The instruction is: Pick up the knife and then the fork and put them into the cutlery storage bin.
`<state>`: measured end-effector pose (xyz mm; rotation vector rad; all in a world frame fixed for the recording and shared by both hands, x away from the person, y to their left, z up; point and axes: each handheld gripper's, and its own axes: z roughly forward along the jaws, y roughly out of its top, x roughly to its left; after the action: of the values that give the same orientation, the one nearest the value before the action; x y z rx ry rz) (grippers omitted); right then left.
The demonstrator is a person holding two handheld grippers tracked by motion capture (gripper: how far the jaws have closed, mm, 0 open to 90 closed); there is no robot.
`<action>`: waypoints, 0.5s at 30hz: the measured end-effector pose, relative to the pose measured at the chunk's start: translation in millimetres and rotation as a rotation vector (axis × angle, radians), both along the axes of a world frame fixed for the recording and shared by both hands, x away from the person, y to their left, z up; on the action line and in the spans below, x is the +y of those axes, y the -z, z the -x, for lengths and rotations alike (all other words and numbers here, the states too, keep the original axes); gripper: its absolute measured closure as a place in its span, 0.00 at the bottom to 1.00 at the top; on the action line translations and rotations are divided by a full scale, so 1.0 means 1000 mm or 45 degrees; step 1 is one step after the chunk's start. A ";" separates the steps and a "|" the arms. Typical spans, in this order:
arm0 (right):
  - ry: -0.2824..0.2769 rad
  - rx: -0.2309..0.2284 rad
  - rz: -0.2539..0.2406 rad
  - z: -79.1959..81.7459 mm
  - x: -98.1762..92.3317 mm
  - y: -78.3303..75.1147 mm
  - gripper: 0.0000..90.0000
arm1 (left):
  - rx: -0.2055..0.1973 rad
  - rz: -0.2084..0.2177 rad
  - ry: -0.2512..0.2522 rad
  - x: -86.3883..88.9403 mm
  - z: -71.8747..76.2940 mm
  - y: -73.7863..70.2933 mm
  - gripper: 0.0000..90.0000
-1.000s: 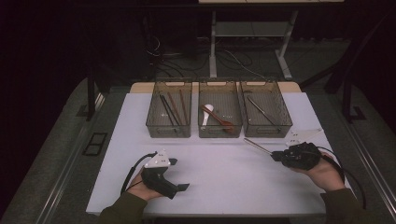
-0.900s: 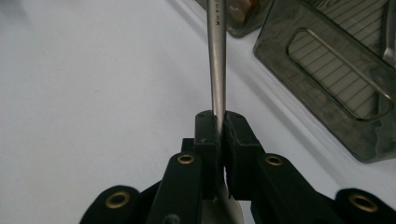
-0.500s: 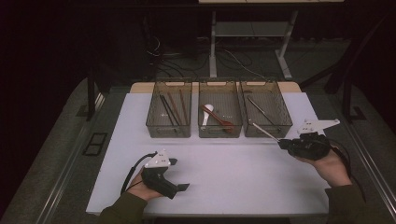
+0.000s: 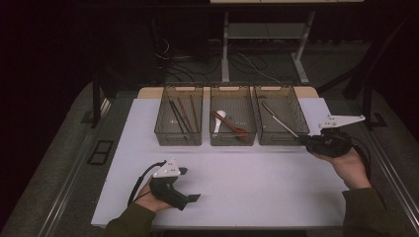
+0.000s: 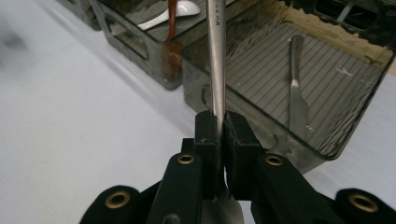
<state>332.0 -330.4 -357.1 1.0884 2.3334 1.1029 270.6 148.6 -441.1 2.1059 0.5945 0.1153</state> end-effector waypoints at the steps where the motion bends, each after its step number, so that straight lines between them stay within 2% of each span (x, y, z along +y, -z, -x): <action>1: 0.007 -0.003 -0.005 -0.002 0.000 0.000 0.94 | 0.000 -0.001 0.000 0.000 0.000 0.000 0.00; 15: 0.113 0.013 -0.028 -0.034 -0.002 -0.012 0.94 | 0.008 0.009 -0.004 0.000 0.000 0.000 0.00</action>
<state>366.1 -332.5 -344.7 1.1955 2.2622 1.0957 270.2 148.2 -441.3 2.0993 0.6009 0.1078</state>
